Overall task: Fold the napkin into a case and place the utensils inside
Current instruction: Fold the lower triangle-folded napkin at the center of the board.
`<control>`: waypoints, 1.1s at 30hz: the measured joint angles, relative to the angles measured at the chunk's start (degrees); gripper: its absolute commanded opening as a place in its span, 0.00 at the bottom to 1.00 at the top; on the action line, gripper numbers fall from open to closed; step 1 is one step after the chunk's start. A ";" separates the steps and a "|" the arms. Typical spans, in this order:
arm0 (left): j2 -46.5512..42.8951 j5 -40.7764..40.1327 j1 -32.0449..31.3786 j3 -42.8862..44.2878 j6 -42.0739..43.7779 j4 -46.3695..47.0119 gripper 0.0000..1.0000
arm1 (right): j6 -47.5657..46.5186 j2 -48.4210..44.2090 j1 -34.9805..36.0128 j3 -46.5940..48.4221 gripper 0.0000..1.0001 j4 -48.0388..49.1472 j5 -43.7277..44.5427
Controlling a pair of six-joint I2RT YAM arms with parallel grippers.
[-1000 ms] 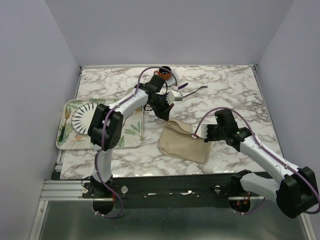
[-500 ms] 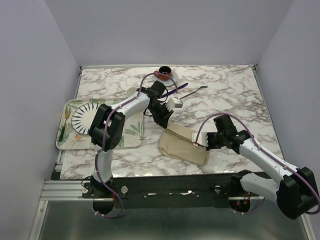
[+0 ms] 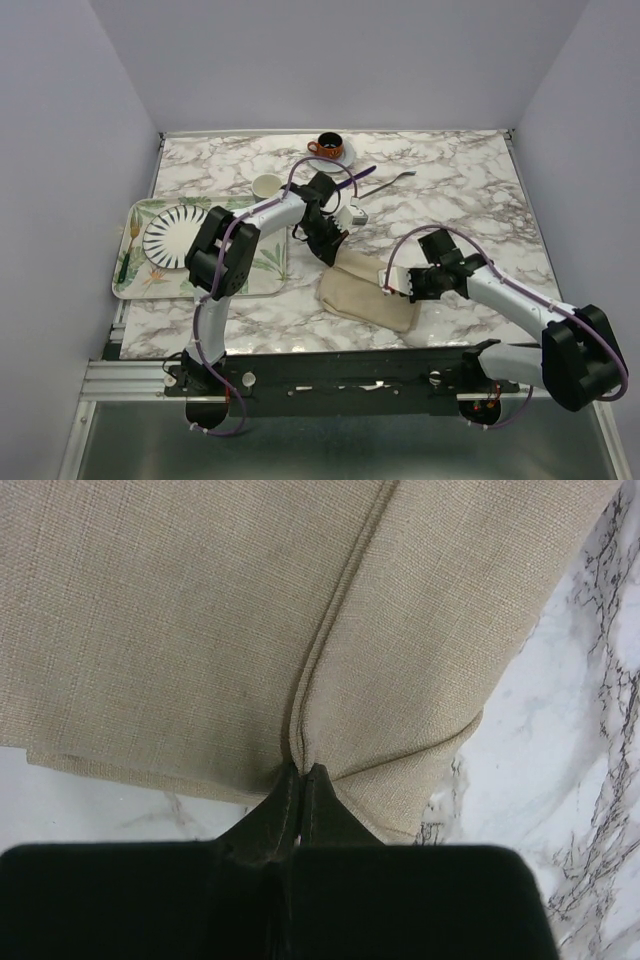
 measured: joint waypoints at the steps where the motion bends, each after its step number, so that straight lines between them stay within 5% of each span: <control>1: 0.00 0.02 0.04 0.00 -0.02 -0.04 0.06 | 0.22 0.48 0.00 0.85 0.01 -0.81 -0.02; 5: -0.09 0.79 0.70 -0.33 -0.52 0.63 0.38 | 2.40 2.25 0.00 5.18 0.01 -3.23 -0.11; 9: -4.02 2.54 2.36 -6.19 -1.60 5.92 0.49 | 3.80 2.82 -0.13 7.48 0.01 -3.67 -0.20; 18: -17.55 4.17 3.15 -18.21 5.44 18.73 0.52 | 3.10 2.80 -0.13 6.86 0.01 -4.52 -0.13; 33: -20.57 3.39 -1.09 -28.61 37.31 27.80 0.45 | 1.53 2.80 -0.13 6.40 0.01 -4.50 -0.09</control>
